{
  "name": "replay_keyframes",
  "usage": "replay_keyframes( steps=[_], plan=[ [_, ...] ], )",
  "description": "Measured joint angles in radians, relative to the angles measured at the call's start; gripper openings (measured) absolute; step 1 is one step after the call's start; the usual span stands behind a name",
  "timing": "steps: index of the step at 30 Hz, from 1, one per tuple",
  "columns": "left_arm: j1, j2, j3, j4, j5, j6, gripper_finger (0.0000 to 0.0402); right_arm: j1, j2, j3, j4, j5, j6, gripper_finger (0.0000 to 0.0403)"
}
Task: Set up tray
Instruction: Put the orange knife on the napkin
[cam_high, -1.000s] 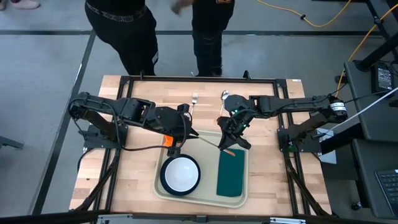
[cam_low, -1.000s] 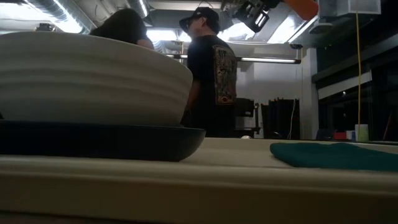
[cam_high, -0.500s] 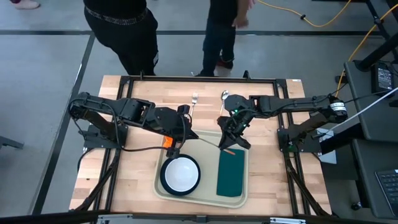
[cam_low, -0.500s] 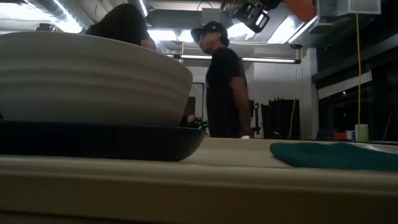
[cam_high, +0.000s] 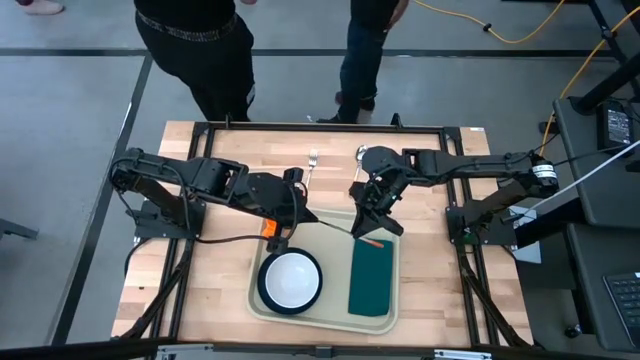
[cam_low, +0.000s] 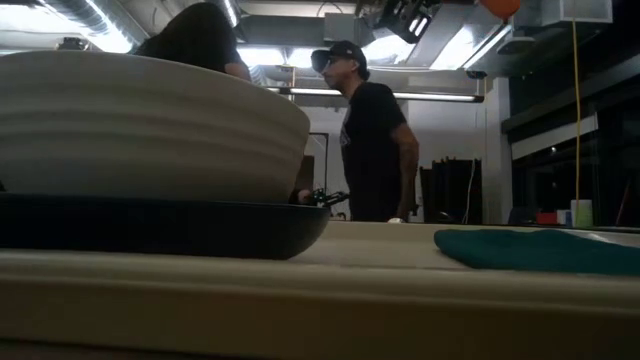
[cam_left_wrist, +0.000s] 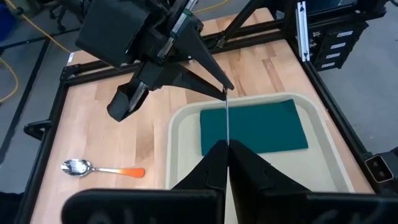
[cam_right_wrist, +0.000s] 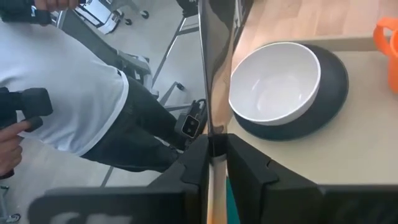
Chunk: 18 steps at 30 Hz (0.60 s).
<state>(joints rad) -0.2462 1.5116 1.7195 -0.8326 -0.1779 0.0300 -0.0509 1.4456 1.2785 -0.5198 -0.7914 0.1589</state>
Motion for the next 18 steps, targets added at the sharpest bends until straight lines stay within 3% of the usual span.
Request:
replay_keyframes(
  steps=[18],
  plan=[
    [0.0, 0.004, 0.0, -0.071, -0.006, 0.009, 0.0002, 0.0, 0.0, 0.002, -0.02, 0.016, -0.004, 0.0058]
  ],
)
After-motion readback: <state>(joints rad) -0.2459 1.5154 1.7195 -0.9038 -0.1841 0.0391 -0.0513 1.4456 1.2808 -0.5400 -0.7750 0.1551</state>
